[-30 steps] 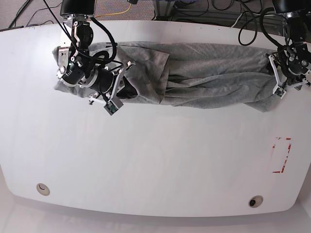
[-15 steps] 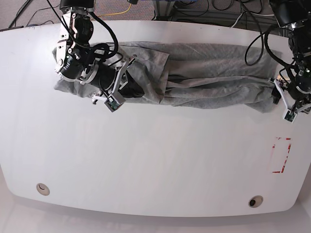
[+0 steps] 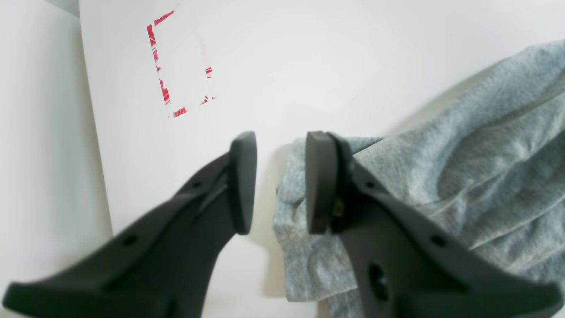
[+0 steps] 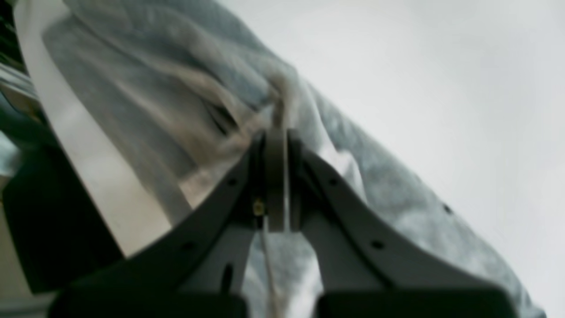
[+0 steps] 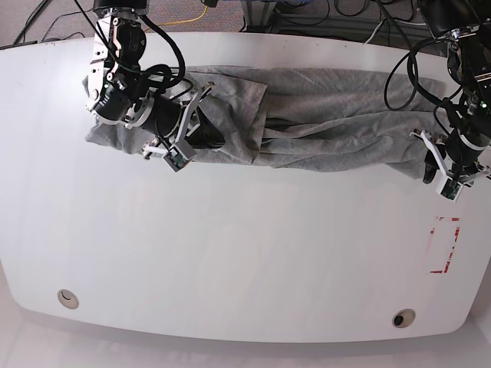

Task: Layout the t-shirt on the table in an organized manner, then fold the t-shirt properly
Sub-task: 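Pull the strip end with the left gripper, straightening the shirt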

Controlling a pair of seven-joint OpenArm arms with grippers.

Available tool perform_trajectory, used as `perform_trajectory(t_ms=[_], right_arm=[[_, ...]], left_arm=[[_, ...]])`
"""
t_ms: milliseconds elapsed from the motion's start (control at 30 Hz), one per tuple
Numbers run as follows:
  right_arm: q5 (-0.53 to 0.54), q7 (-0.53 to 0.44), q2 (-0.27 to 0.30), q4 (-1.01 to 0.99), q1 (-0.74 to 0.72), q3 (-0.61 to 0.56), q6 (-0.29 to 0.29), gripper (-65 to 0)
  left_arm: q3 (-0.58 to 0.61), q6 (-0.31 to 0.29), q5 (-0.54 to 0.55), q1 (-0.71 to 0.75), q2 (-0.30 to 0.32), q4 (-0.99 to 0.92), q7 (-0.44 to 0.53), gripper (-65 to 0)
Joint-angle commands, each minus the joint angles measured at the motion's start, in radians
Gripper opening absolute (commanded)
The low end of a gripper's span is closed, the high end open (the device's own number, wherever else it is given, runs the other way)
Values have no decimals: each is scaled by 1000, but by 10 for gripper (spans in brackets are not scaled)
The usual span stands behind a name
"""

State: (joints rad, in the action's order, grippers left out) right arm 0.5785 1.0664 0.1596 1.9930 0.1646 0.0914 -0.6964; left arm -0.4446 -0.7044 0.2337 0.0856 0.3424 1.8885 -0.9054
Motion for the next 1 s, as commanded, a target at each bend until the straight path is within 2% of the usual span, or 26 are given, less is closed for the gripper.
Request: perform_trajectory(t_ms=[0,233,433,633,733,967], right_arm=[[-36,-25,8,18,-9,5,-2,-645],[-139,-30,4,-16,-9,-2,-2,-645],[-183,-108,8,-120,-4,0,-2,-645],[-206,-186,10,-219,16,1,-2,-645],[-205,-225,10,-263,22,-2,-2,-645],[-206,-283,15,-360,20,-2,-2,-645]], left_arm=[[-6,6,11,-8,-6,-8,10,-488],[-6,6,-26,-8,-76,-94,10,-490],[8,6,-119,-14,-141,-186,13,-496],[68,6,-178,-14,-151,-264,18,-578],[88,6,-191,-14,-151,-306,52,-614],[91,6,-234,-13,-148,-353,88,-621]])
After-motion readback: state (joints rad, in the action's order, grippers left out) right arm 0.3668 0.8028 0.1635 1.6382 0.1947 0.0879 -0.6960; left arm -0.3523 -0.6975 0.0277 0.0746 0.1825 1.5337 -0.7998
